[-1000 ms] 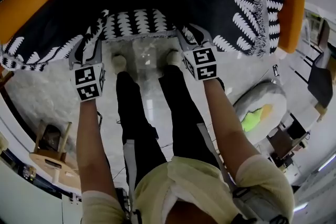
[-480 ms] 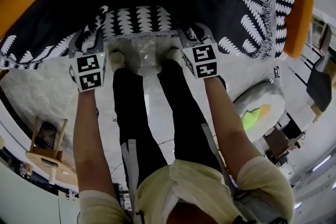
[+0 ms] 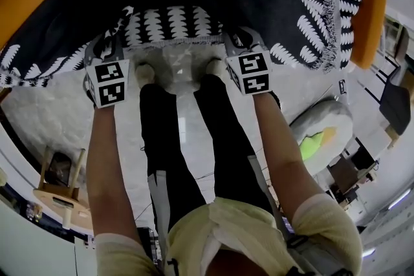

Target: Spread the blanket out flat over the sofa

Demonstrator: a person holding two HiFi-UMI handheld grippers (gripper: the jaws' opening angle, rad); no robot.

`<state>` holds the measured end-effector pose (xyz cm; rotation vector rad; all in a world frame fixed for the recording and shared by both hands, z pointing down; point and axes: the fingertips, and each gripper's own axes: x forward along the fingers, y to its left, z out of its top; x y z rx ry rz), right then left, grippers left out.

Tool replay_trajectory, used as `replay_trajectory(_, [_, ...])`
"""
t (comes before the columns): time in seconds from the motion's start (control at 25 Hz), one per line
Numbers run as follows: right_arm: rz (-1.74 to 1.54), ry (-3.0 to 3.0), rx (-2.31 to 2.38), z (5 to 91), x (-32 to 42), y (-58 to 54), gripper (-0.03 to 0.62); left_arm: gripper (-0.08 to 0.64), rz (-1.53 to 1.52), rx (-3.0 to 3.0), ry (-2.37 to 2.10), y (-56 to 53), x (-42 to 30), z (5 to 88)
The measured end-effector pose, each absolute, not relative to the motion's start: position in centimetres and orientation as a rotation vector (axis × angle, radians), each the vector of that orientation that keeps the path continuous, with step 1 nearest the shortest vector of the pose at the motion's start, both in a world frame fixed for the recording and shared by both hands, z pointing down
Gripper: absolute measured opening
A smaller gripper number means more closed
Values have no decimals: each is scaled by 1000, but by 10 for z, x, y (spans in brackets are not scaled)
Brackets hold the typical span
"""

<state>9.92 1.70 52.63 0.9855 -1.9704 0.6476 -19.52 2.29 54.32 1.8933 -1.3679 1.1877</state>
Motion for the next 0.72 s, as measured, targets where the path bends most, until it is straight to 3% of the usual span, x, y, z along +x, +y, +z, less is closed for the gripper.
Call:
replay_trajectory(0.12, [667, -1961, 993, 524, 97, 21, 28, 23, 1209, 1903, -1365, 29, -201, 541])
replay_trajectory(0.72, [589, -1969, 1028, 467, 117, 28, 14, 17, 1224, 1896, -1367, 65, -210, 477])
